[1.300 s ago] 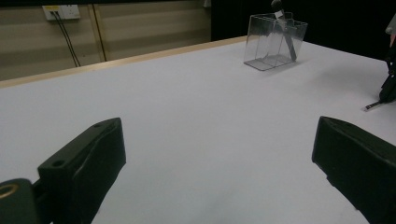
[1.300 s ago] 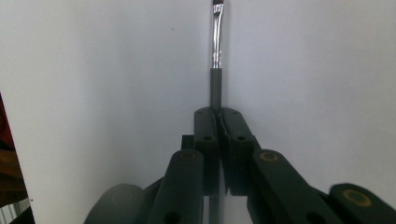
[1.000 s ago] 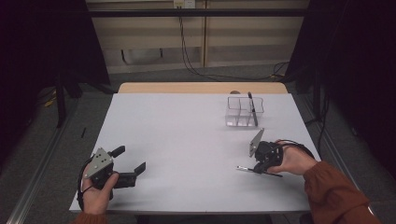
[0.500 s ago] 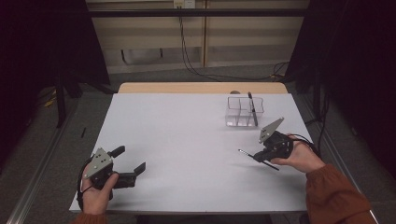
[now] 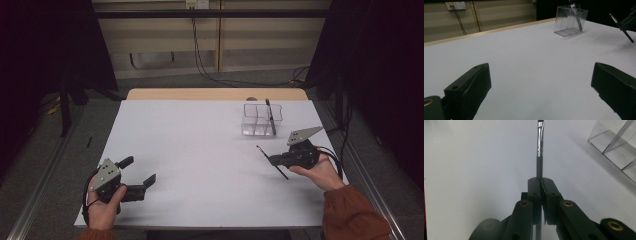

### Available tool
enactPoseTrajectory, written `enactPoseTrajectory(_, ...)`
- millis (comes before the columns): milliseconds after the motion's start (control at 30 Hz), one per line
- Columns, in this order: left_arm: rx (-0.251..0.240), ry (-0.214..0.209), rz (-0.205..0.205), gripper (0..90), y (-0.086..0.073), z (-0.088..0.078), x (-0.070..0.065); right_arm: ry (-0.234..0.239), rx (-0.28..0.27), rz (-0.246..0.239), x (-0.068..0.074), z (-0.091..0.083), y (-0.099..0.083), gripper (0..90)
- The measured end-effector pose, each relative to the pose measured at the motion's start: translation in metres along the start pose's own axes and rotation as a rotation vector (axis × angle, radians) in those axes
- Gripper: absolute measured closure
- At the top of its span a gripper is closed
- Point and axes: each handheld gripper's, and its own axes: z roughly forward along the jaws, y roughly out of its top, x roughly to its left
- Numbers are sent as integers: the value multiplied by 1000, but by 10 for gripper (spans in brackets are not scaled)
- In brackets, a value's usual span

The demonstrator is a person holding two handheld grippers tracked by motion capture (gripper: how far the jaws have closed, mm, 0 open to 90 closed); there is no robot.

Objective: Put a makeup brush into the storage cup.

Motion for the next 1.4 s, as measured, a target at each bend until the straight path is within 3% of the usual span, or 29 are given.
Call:
enactPoseTrajectory(267, -6, 2, -1, 28, 0, -1, 1, -93, -162, 86, 0, -5, -9, 860)
enactPoseTrajectory(467, -6, 0, -2, 28, 0, -1, 0, -106, -263, 128, 2, -6, -14, 860)
enactPoseTrajectory(600, -12, 0, -6, 28, 0, -2, 0, -128, -288, 135, 6, -1, -17, 860)
enactPoseTrajectory(733, -13, 2, -11, 28, 0, -2, 1, -142, -345, 120, 10, -6, -13, 860)
enactPoseTrajectory(1000, -7, -5, -9, 28, 0, -1, -2, -197, -430, 138, 10, -15, -7, 860)
enactPoseTrajectory(1400, -10, -1, -6, 28, 0, -2, -1, -217, -462, 129, 5, -18, 11, 860)
